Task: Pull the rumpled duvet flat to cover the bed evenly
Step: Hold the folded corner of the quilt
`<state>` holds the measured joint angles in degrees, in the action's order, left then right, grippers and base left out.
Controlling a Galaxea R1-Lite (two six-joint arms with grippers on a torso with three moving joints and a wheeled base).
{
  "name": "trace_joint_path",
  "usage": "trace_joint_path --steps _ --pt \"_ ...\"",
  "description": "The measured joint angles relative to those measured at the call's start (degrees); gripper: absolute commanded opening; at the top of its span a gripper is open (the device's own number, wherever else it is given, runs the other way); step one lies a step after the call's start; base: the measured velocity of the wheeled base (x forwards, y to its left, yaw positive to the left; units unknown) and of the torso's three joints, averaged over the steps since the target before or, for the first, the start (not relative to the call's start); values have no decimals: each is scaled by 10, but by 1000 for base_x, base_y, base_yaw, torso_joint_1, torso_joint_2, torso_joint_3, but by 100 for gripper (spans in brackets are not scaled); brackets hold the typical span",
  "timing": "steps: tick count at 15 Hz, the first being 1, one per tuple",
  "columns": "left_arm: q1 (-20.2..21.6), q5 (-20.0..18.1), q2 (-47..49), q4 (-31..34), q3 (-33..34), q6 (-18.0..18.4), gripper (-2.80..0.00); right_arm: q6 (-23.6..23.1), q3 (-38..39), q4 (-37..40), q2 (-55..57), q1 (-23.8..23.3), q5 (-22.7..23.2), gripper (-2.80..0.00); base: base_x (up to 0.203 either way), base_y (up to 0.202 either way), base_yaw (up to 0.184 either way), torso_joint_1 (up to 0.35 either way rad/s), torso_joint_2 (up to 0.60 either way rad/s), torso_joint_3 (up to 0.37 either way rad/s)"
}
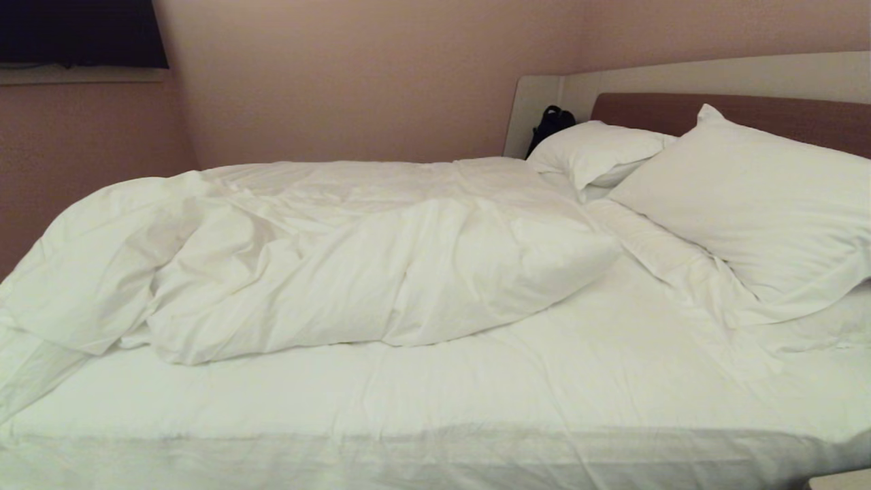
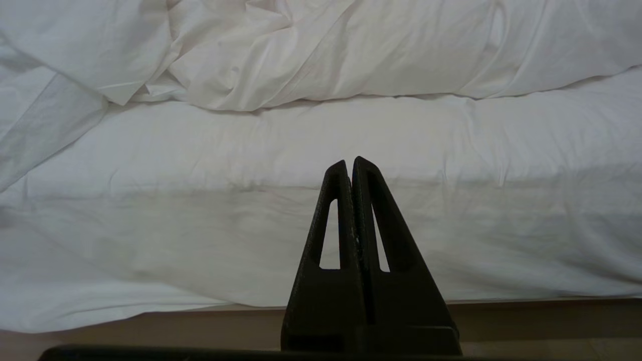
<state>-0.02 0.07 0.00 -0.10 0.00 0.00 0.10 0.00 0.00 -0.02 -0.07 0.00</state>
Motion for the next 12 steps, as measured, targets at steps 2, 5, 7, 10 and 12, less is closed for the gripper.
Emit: trace_joint_path --steps 2,5,7,10,12 --pt "0 0 0 0 0 0 -280 0 0 0 0 0 0 -280 0 0 0 0 0 0" --pt "0 0 0 0 0 0 -280 0 0 0 0 0 0 -280 0 0 0 0 0 0" --pt "0 0 0 0 0 0 -280 0 0 0 0 0 0 -280 0 0 0 0 0 0" --pt "0 0 0 0 0 0 -280 0 0 0 0 0 1 -280 0 0 0 0 0 0" --pt "0 0 0 0 0 0 -280 -4 0 -1 0 0 0 -280 0 0 0 0 0 0"
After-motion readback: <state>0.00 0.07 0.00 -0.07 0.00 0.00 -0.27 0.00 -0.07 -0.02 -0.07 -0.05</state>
